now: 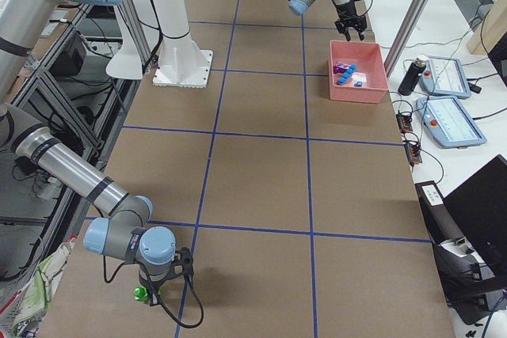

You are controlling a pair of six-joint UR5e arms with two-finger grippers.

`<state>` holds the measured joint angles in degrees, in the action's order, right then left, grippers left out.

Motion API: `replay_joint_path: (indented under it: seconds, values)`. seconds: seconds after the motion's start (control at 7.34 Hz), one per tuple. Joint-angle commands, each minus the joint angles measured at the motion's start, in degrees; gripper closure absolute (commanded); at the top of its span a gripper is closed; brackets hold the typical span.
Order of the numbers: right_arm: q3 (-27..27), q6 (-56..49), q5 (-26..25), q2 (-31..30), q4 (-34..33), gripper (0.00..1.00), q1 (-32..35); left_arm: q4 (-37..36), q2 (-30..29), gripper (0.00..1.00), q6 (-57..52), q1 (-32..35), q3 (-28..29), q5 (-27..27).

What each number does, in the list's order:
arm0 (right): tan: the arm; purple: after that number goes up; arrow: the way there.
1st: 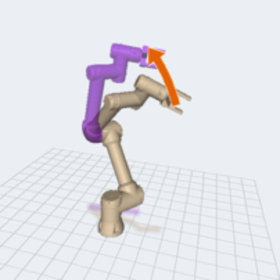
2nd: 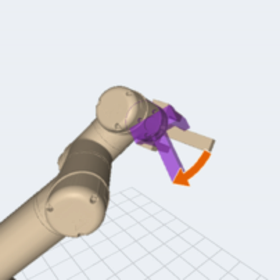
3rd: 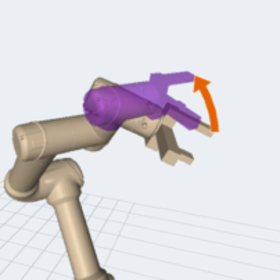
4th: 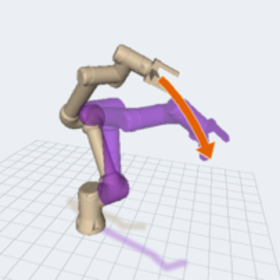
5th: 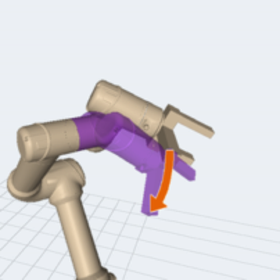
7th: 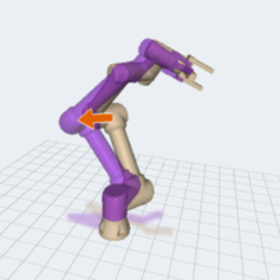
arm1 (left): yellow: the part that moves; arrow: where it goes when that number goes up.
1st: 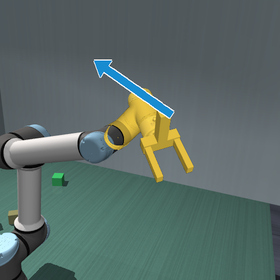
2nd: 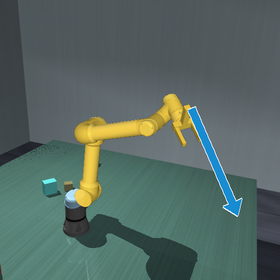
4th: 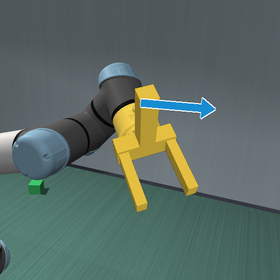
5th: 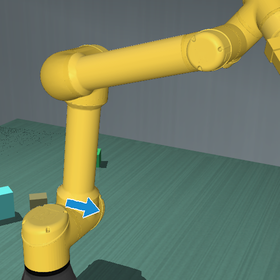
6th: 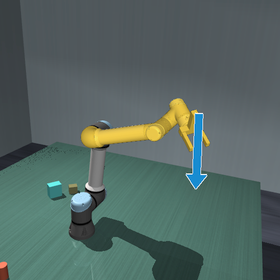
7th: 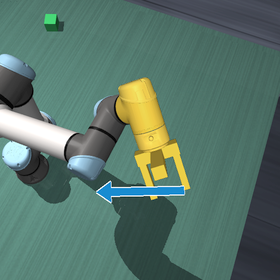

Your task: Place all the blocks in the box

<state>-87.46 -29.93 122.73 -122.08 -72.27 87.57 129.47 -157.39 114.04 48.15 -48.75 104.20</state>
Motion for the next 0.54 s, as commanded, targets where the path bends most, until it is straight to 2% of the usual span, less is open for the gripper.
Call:
replay_joint_path:
  seconds: [0.0,0.14,0.27,0.41]
  values:
    - [-10.31,-10.0,-5.88,8.47,-23.21,1.0,9.32,0.0,0.24,0.0,-0.14,-0.43,0.06,-0.05]
    - [-12.62,-16.41,-12.27,20.97,-38.84,1.0,14.51,-0.18,0.41,0.0,-0.14,-0.43,0.06,0.03]
    - [-12.64,-17.17,-15.47,31.28,-48.57,1.0,14.74,-0.44,0.59,0.0,-0.49,-0.34,-0.38,0.9]
    - [-11.34,-16.05,-15.5,36.95,-49.54,1.0,14.48,-1.66,1.37,0.0,-0.49,-0.17,-1.42,2.83]
